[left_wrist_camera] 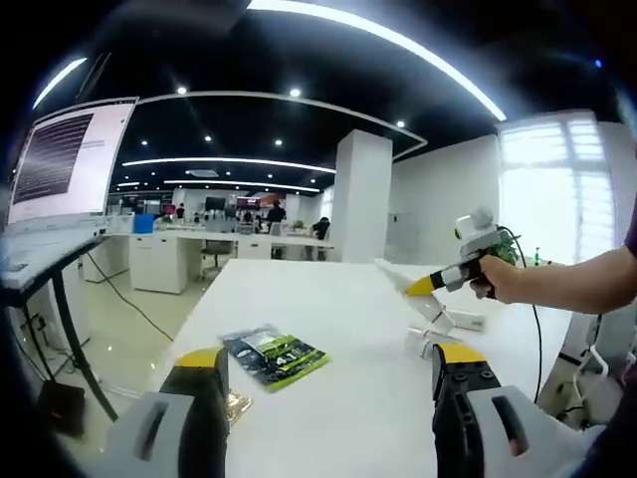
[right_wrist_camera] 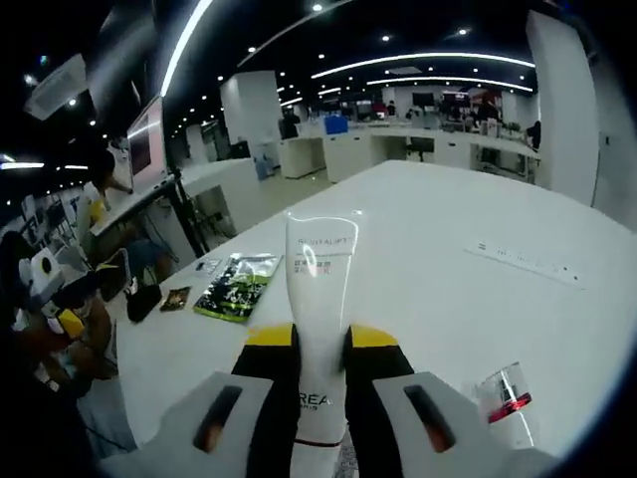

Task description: Arrange the skincare products in the storage area until every visible bottle or jar stands upright without overlapping.

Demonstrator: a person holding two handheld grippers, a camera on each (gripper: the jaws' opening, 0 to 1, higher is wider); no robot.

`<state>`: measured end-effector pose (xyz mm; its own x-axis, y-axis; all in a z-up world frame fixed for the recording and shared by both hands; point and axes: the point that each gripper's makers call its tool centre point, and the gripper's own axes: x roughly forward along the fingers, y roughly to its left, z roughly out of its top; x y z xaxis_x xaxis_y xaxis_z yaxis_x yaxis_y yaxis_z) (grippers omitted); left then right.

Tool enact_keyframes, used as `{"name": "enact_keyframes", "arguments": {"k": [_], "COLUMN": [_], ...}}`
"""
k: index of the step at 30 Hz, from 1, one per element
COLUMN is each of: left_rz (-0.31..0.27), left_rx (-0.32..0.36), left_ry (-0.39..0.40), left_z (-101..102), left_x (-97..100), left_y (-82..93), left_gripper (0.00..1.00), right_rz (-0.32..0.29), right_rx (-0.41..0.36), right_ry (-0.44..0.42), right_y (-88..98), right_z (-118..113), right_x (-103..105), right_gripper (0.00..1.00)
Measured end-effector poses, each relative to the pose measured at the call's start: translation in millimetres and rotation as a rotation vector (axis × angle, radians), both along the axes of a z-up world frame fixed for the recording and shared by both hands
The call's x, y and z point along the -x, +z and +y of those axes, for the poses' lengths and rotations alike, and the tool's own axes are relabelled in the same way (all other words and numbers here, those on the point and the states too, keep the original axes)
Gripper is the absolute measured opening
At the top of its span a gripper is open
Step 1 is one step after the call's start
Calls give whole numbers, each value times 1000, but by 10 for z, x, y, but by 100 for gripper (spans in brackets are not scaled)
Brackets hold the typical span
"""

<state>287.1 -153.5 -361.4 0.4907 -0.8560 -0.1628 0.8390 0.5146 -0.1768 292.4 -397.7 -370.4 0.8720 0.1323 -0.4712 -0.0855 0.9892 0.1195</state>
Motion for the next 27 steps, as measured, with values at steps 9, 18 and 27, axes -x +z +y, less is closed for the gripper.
{"name": "enact_keyframes", "arguments": {"k": [9,18,27], "left_rz": [49,86,177], "left_rx": [-8,-18,22], "left_ry": [-65,-134,-194], "left_z": [-201,-416,-745], "left_x": [161,259,458], "left_y": [-127,-209,-290], "left_gripper": [86,84,77], "right_rz": [-55,-139,-220], "right_rx": [-51,-98,-158], "right_ry": [30,20,15], "right_y": [-39,-14,63], "right_z": [430,752,1063], "right_x": [-94,-69,-36], "right_gripper": [14,14,14]}}
